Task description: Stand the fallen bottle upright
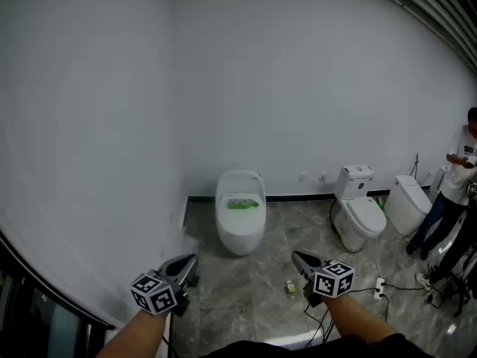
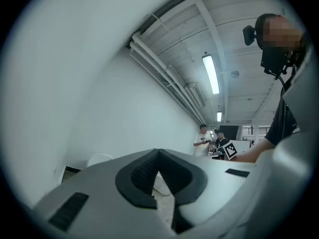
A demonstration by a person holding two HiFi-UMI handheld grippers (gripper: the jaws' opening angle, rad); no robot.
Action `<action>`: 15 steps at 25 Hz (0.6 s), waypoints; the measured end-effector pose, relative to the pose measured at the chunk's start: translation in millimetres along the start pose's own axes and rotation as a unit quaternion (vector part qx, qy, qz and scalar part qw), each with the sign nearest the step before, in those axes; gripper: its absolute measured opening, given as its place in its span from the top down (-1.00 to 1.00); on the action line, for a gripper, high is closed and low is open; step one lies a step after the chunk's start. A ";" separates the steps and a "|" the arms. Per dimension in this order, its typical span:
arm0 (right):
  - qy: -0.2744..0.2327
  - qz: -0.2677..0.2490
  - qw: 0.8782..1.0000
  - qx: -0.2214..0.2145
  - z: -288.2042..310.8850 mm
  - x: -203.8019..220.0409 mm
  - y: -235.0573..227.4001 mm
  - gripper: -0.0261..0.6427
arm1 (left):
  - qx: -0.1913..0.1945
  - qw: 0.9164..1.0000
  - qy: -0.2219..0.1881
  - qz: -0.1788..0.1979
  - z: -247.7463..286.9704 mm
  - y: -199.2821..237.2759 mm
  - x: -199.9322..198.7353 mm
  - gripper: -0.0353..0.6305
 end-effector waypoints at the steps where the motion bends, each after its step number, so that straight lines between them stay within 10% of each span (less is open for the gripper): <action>1: 0.000 0.001 1.000 0.002 5.0 -0.6 2.7 0.91 | 0.000 1.000 0.000 0.000 -2.9 6.3 -1.7 0.87; 15: -0.016 0.017 0.999 0.045 66.5 16.1 38.8 0.91 | 0.027 1.000 0.000 -0.011 -35.9 99.6 4.3 0.87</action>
Point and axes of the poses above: the fingertips, and each gripper's own axes: z forward along the fingers, y to its left, x out of its underside, the point moved 3 cm from there along -z, backward along the fingers, and after that the axes turned 15 degrees about z, right-handed, at the moved point
